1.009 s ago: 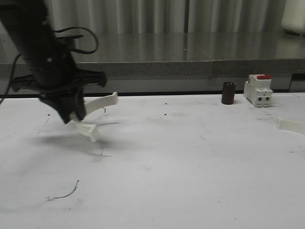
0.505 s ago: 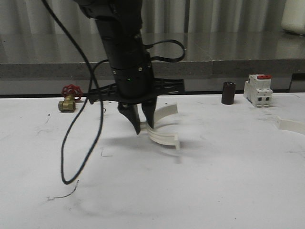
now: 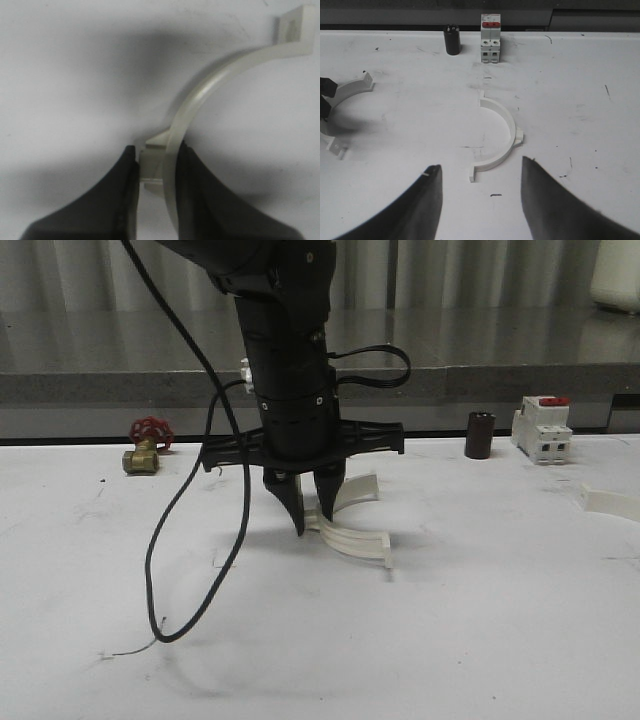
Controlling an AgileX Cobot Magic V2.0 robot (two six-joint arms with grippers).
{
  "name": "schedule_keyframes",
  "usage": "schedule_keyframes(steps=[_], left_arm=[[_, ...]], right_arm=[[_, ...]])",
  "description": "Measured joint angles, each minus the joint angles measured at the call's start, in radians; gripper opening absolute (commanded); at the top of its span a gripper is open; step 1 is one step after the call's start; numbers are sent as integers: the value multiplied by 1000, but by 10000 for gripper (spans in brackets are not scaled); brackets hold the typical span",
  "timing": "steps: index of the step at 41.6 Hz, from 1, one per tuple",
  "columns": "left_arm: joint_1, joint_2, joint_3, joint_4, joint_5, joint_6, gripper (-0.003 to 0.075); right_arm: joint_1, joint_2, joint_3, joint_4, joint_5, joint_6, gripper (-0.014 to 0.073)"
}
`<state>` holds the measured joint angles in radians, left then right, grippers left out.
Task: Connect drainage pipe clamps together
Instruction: 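Carry the clamp half toward the table centre and lower it, then open the left gripper and lift it away from the clamp half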
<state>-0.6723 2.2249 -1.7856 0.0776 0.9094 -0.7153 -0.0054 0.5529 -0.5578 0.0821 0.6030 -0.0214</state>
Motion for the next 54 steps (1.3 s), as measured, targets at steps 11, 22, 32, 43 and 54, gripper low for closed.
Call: schedule_keyframes(steps=[11,22,32,43,54], left_arm=[[0,0,0,0,22,-2,179],[0,0,-2,1,24,-2,235],[0,0,-1,1,24,-2,286],[0,-20,-1,-1,28,109,283],[0,-198,1,-17,72,467,283]], right_arm=[[0,0,0,0,0,0,395],[0,0,0,0,0,0,395],[0,0,0,0,0,0,395],[0,0,0,0,0,0,395],[0,0,0,0,0,0,395]])
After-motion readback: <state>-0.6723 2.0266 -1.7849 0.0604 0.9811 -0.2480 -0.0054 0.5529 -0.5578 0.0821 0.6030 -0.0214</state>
